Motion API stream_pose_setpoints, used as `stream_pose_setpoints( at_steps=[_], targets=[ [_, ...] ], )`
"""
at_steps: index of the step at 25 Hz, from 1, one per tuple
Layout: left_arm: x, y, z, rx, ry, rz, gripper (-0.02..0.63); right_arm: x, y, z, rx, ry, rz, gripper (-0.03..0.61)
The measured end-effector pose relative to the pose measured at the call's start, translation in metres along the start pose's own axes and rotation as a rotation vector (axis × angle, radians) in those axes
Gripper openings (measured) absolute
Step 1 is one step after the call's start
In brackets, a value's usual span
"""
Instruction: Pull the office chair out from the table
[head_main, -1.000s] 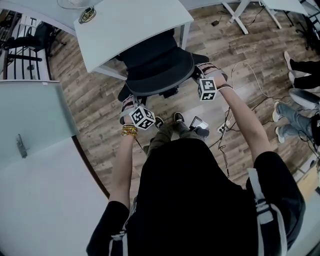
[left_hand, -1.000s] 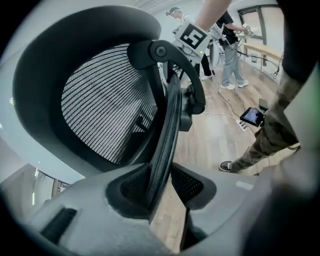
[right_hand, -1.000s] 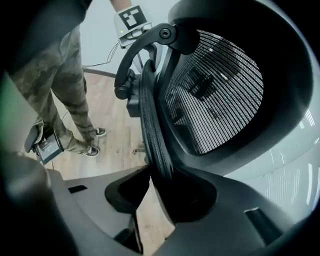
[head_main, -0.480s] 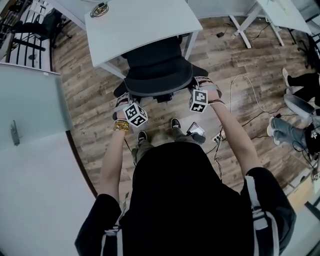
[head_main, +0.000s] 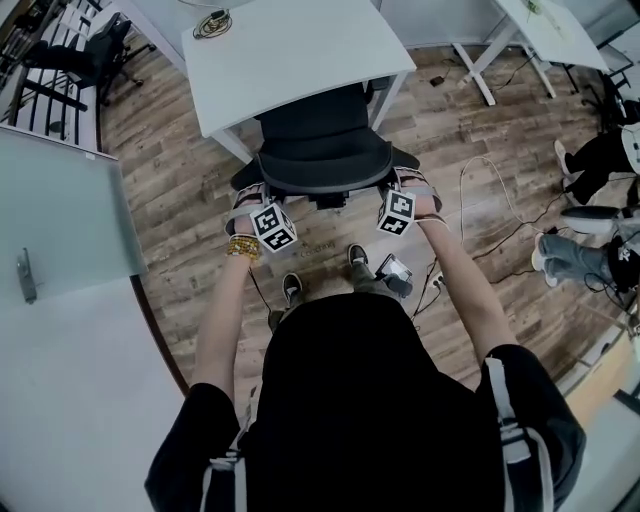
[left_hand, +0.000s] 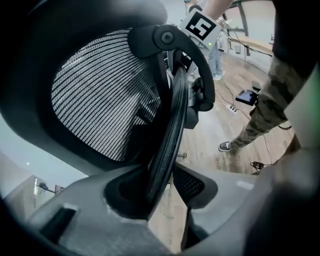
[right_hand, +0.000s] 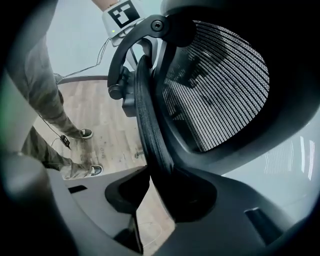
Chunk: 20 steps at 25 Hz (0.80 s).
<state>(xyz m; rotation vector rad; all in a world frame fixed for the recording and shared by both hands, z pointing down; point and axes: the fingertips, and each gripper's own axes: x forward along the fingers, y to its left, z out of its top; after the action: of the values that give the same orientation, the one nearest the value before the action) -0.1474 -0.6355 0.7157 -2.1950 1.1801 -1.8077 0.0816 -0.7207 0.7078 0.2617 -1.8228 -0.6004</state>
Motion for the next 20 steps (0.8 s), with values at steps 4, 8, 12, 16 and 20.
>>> stream_pose_setpoints(
  at_steps=[4,8,12,16,20],
  targets=[
    [-0.001,0.005,-0.011,0.022,-0.021,-0.006,0.169,0.007,0.007,0.006,0.042,0.05,0.002,0.133],
    [-0.003,0.004,-0.018,0.038,-0.032,-0.017,0.164,0.002,0.008,0.017,0.069,0.069,0.01,0.133],
    [-0.005,0.003,-0.023,0.043,-0.044,-0.02,0.163,0.001,0.014,0.021,0.093,0.086,0.038,0.133],
    [-0.011,0.001,-0.035,0.055,-0.058,-0.036,0.163,-0.002,0.022,0.036,0.118,0.1,0.032,0.133],
    [-0.017,0.001,-0.048,0.081,-0.072,-0.02,0.163,-0.006,0.032,0.048,0.123,0.099,0.013,0.133]
  ],
)
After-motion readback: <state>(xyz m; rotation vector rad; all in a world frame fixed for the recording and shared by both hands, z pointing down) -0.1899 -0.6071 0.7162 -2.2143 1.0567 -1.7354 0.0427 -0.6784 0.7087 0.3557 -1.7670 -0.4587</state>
